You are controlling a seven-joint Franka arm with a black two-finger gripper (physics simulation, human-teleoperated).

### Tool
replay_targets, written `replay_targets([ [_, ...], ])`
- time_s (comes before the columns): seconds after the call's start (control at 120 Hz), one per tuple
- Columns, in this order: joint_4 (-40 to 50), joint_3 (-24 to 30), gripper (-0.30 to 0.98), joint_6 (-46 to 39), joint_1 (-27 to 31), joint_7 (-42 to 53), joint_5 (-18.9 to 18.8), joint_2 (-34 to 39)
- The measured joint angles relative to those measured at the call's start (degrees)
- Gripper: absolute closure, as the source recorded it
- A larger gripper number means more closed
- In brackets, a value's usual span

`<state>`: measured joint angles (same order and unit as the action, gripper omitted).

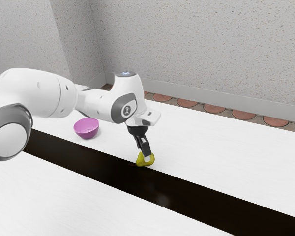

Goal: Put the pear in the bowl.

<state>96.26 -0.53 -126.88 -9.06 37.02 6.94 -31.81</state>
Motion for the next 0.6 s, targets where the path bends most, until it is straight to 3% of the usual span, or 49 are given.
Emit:
replay_targets([
  [0.367,-0.52,0.09,0.00,-2.71,-0.08,0.35,2.66,-3.62],
  [0.6,-0.41,0.04,0.36,-3.65,0.09,0.25,3.05,-2.79],
])
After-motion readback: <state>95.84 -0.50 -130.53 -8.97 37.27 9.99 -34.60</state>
